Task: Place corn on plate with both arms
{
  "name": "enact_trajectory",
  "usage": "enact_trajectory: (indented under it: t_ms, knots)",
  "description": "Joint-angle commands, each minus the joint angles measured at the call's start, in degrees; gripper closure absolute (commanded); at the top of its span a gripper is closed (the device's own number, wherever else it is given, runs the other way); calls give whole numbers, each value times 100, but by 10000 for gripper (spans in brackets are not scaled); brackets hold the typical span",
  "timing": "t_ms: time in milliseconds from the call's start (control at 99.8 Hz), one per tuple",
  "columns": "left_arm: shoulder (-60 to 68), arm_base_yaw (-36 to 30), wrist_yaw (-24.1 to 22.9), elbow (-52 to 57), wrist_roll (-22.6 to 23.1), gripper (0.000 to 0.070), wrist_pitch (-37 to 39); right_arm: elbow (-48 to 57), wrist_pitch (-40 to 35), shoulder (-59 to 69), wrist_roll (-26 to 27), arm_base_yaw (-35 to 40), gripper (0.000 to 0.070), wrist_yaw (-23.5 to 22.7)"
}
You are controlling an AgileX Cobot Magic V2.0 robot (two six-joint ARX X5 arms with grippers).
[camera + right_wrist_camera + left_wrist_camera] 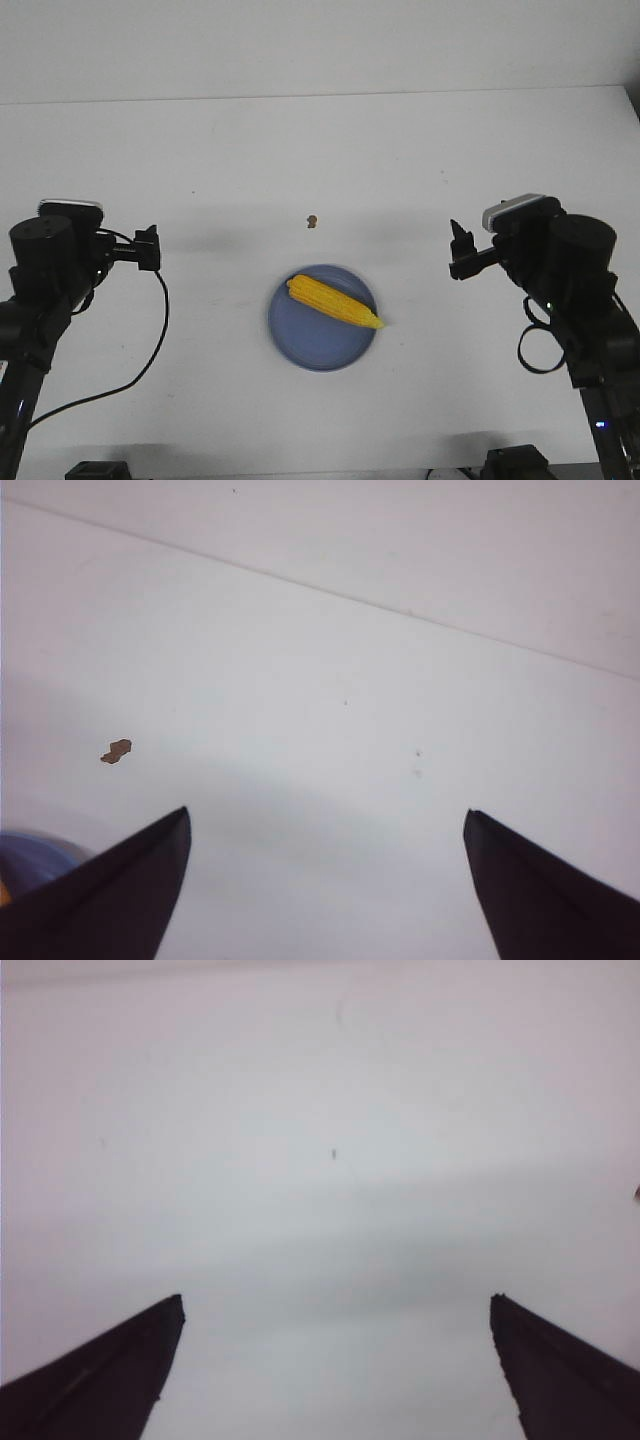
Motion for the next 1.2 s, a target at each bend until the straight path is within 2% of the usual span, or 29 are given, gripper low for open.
enact_trajectory:
  t_ms: [0, 110, 251, 401, 541, 862, 1193]
  knots:
    - [-118, 15, -11, 70, -13, 80, 136, -385, 260, -280, 166, -2, 129, 55]
    - [-402, 15, -11, 17, -33, 81, 295, -1137, 662, -837, 291, 0, 129, 262]
    - [-852, 15, -9, -389, -57, 80, 494, -1978, 1152, -1561, 483, -2, 129, 280]
    - [-1528, 15, -9, -1331, -256, 80, 839, -2664, 1504, -2310, 706, 0, 130, 275]
    - [-2214, 15, -9, -2225, -514, 79, 1167, -3099, 1508, -2938, 769, 0, 133, 278]
    - [-3364, 15, -9, -3032, -549, 79, 1241, -3418, 1272, -3912, 907, 0, 135, 321]
    - [-3908, 13, -11, -3161, -553, 79, 1080, -3432, 1300, -4015, 907, 0, 134, 450]
